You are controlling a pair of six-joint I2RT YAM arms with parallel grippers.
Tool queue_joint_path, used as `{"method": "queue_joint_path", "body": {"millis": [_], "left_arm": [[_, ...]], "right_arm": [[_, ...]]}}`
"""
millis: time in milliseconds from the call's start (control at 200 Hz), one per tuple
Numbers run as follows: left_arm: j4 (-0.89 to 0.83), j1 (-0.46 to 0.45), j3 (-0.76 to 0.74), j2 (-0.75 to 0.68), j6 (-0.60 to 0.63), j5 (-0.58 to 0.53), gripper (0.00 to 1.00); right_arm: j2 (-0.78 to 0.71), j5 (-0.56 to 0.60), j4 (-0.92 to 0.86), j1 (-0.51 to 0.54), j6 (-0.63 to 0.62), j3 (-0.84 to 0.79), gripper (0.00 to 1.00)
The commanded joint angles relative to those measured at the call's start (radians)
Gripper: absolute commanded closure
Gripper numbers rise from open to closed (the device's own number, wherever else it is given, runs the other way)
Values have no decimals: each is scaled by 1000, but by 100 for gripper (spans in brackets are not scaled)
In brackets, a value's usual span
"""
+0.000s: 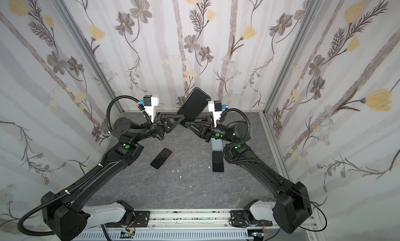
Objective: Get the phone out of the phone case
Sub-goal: 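Close the right gripper on the black phone's edge, then open the left gripper and draw it back while the right gripper holds the phone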
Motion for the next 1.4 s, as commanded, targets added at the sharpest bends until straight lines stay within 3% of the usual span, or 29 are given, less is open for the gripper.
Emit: {"method": "queue_joint_path", "body": {"millis": [0, 330, 445, 510, 605, 670, 739, 904, 1014, 1124, 1254, 1394], "left_arm": [[66, -4, -1, -1, 4, 34, 100], [65, -4, -18, -15, 12, 19, 100], [64, -4, -19, -14, 19, 19, 100], [65, -4, -18, -12, 19, 19, 100], [65, -4, -15, -9, 19, 22, 84], [65, -2, -15, -9, 23, 17, 61], [64, 5, -20, -17, 37, 3, 44], [58, 51, -45, -49, 88, -59, 31], [14, 71, -48, -64, 205, -86, 30], [-54, 66, -36, -78, 365, -149, 36], [-92, 36, -36, -104, 548, -264, 44], [-144, -7, -7, -95, 682, -297, 47]], "right_arm": [[2, 2, 3, 4, 22, 12, 72], [-14, 13, -30, 4, -5, 14, 90], [-27, 26, -67, 4, -38, 15, 100], [-35, 34, -90, 4, -59, 15, 100], [-50, 46, -136, 4, -97, 15, 100], [-63, 57, -187, 4, -136, 19, 100], [-82, 78, -286, 3, -212, 35, 100], [-125, 187, -650, 4, -481, 112, 100], [-134, 291, -889, 5, -644, 176, 100], [-139, 401, -1064, 12, -755, 217, 100], [-168, 530, -1155, 23, -822, 218, 100], [-189, 655, -1222, 51, -885, 219, 100]]}}
